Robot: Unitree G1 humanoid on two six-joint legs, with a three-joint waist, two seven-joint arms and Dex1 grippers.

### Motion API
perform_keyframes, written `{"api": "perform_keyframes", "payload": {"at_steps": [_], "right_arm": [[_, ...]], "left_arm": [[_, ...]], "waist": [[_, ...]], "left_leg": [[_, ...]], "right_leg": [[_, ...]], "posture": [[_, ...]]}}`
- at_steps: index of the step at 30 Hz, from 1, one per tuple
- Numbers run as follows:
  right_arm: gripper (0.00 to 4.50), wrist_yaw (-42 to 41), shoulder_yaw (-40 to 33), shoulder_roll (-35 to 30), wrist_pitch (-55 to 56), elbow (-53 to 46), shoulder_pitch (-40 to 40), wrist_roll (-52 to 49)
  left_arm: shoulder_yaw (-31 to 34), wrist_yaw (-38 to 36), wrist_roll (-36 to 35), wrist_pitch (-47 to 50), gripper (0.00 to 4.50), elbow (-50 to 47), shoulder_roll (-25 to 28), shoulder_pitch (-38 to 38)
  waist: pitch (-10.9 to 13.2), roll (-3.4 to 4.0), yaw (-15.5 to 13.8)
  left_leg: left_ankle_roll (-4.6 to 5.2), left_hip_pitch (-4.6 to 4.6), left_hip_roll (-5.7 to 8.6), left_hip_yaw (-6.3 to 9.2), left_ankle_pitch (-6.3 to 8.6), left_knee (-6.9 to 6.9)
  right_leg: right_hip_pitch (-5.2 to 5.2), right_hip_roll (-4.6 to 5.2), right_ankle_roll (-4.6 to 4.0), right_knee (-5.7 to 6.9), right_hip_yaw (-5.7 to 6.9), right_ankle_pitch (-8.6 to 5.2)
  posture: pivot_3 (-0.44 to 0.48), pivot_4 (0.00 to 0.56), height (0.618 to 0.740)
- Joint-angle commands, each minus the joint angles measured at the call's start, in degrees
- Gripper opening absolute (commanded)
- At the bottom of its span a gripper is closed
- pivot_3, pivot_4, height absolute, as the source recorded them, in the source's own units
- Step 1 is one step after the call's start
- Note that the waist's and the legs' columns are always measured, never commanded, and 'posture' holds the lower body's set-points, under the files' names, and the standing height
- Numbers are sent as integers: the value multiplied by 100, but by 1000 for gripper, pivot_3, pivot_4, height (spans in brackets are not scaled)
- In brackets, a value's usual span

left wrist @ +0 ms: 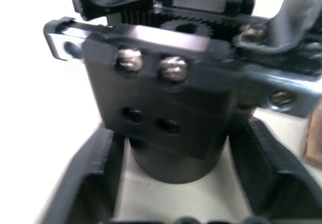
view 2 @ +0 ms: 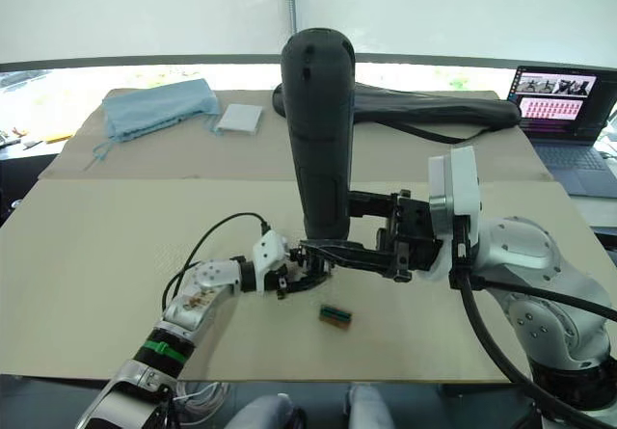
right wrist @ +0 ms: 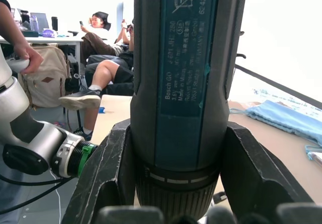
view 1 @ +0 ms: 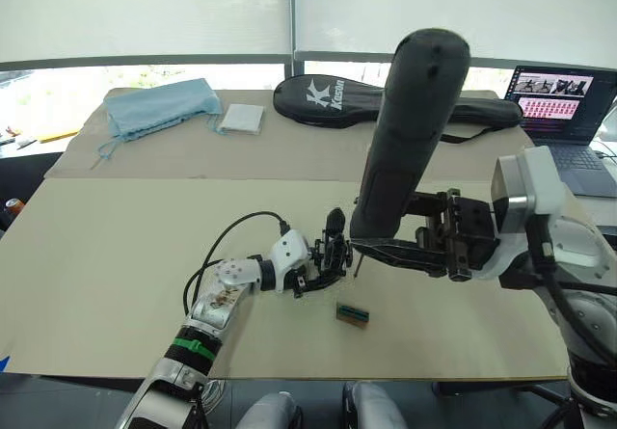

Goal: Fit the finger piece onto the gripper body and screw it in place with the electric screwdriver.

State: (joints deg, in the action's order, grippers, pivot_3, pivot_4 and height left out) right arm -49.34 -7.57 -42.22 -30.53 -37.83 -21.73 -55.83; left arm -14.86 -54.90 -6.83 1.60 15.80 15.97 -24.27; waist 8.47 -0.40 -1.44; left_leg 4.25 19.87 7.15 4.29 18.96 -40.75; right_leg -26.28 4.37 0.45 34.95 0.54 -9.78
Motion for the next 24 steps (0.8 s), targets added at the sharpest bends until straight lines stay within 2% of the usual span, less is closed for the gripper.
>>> {"api": "perform_keyframes", "payload": {"at_steps": [1,6,11,24], "right_arm": [[1921,22,-304,-46,165,-222,-17,-76],[1921,-22,-358,-81,151,-237,53,-96],[1921,-54,-411,-153,97,-261,103,-181],[1921,6,-390,-230,38,-339,130,-270]], "left_arm": [[78,-150,-51,-50,2293,120,141,-38],[150,-838,-442,-271,2293,422,92,-280],[96,-1488,-392,-678,2293,1195,90,-707],[107,-1896,9,-2044,2293,2908,-187,-1281]], "waist": [[0,0,13],[0,0,34],[0,0,18],[0,0,-87]], "left_leg": [[0,0,0,0,0,0],[0,-1,-1,0,0,0],[0,1,0,0,0,-2],[1,1,1,0,0,-9]], "right_leg": [[0,0,0,0,0,0],[-1,-1,0,2,1,0],[-1,0,0,0,5,0],[5,4,1,0,4,1]], "posture": [[0,150,740],[0,150,740],[0,150,740],[0,150,740]]}}
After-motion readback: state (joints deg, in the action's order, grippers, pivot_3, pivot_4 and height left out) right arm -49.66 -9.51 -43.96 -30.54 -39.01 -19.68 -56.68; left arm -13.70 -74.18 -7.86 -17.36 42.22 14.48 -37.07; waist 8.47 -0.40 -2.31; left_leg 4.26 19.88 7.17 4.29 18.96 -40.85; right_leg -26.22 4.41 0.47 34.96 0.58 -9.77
